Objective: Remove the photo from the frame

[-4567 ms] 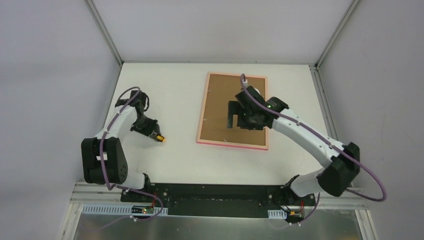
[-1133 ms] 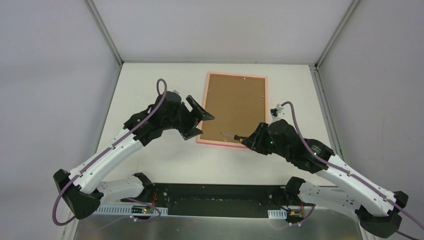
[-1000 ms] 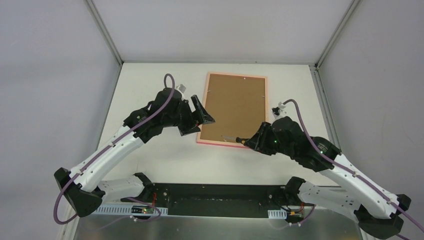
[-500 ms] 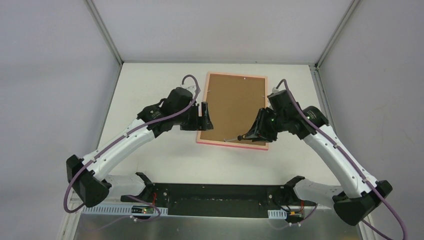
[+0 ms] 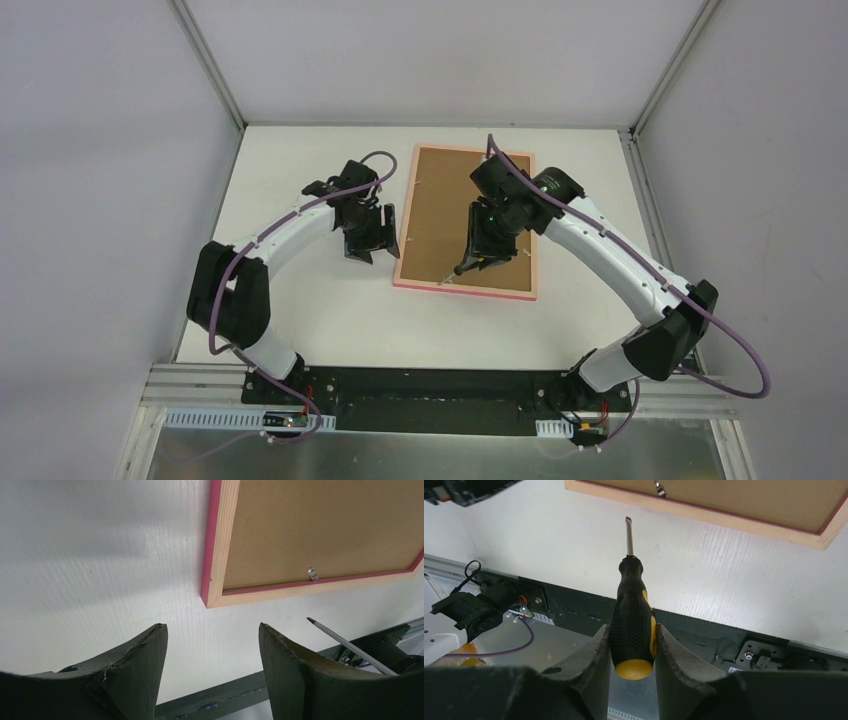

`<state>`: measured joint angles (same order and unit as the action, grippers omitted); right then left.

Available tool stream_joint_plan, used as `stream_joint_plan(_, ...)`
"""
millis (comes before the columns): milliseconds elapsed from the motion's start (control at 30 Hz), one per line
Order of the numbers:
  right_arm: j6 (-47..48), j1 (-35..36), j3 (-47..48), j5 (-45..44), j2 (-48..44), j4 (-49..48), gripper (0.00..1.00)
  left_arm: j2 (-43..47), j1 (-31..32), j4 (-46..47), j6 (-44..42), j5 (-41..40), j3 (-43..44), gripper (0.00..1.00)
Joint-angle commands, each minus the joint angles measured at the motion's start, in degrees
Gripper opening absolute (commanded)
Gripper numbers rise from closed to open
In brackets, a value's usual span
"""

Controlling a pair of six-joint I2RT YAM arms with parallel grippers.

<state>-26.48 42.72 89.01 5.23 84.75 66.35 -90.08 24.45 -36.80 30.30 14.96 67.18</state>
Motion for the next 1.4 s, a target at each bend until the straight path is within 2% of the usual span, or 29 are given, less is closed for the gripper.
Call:
stream_joint_plan(0,0.7,1.2,7.2,-4.1,2.5,4.1,0.0,-3.0,0.5,-0.7,-6.8,1.2,2.8,0.67)
stream_joint_plan(67,0.3,1.8,8.6,-4.7,4.0,5.0,0.0,-4.5,0.5,-0.5,-6.9,0.8,2.7,0.63)
stream_joint_plan(167,0.1,2.4,11.2,-4.8,6.0,6.6,0.0,-6.4,0.6,1.0,-5.6,2.1,2.4,0.5)
stream_joint_plan(300,2.2,2.5,14.2,-4.8,8.3,8.1,0.0,-9.6,1.5,3.4,-4.4,2.9,3.7,0.53)
stream_joint_plan(433,4.1,2.4,11.9,-3.1,8.6,6.3,0.0,-14.1,3.3,4.2,-3.8,-0.1,5.0,0.53)
stream_joint_plan(833,6.3,0.1,7.7,0.6,6.8,3.5,0.0,-15.5,4.9,5.0,-0.6,-4.7,4.1,0.34)
stream_joint_plan(900,6.5,-0.6,7.2,0.9,6.5,3.4,0.0,-14.5,4.9,4.9,-0.6,-4.6,3.4,0.35)
stream_joint_plan(1100,8.2,-2.2,5.9,2.4,5.9,1.9,0.0,-12.2,4.9,5.0,-0.4,-2.9,1.7,0.5)
stream_joint_plan(1167,9.0,-2.7,6.1,2.7,6.1,1.9,0.0,-12.2,4.9,5.0,-0.3,-2.1,1.7,0.49)
stream_joint_plan(1267,9.8,-3.3,6.3,3.1,6.2,2.0,0.0,-12.3,4.8,5.2,-0.1,-2.0,2.1,0.4)
stream_joint_plan(1367,10.3,-3.8,6.8,2.8,5.9,2.2,0.0,-12.4,4.8,5.3,-0.3,-2.3,2.7,0.37)
